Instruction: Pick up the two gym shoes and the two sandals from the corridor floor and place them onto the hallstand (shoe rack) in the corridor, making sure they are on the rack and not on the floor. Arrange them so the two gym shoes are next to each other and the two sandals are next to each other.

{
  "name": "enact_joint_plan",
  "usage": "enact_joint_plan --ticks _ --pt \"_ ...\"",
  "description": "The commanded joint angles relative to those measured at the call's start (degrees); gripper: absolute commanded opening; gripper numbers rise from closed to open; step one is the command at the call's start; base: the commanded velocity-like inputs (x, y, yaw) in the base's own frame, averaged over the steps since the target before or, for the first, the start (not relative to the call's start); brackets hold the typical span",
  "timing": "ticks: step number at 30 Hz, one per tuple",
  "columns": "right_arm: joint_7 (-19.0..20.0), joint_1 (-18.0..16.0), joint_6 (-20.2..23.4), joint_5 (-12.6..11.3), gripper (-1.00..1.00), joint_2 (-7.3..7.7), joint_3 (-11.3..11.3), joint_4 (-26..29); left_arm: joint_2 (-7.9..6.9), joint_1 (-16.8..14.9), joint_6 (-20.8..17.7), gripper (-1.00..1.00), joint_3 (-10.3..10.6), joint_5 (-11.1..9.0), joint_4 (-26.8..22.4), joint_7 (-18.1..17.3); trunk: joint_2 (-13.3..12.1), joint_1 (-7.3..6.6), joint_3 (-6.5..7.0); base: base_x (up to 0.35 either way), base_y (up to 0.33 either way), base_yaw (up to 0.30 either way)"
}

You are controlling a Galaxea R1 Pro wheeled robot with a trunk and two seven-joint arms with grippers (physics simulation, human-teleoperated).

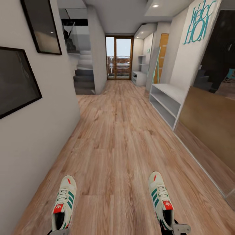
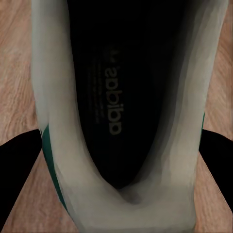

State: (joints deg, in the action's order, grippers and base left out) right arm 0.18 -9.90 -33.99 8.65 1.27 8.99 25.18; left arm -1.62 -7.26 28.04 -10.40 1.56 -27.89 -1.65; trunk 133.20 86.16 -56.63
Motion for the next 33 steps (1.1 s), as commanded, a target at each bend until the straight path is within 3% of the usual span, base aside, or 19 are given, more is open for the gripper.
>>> enact_joint_plan --ticks 1,33 --pt "0.0 -0.1 -0.2 0.6 -1.0 -0.04 0.4 0.0 0.03 0.0 0.2 -1.0 -0.2 0.2 0.0 -0.1 0.0 0.02 -0.04 0.338 0.0 -0.067" --pt "-0.3 0.0 -0.2 0.6 -1.0 -0.03 0.4 0.0 -0.05 0.0 0.2 -1.0 -0.3 0.1 0.1 -0.1 0.0 0.02 0.93 0.338 0.0 -0.004"
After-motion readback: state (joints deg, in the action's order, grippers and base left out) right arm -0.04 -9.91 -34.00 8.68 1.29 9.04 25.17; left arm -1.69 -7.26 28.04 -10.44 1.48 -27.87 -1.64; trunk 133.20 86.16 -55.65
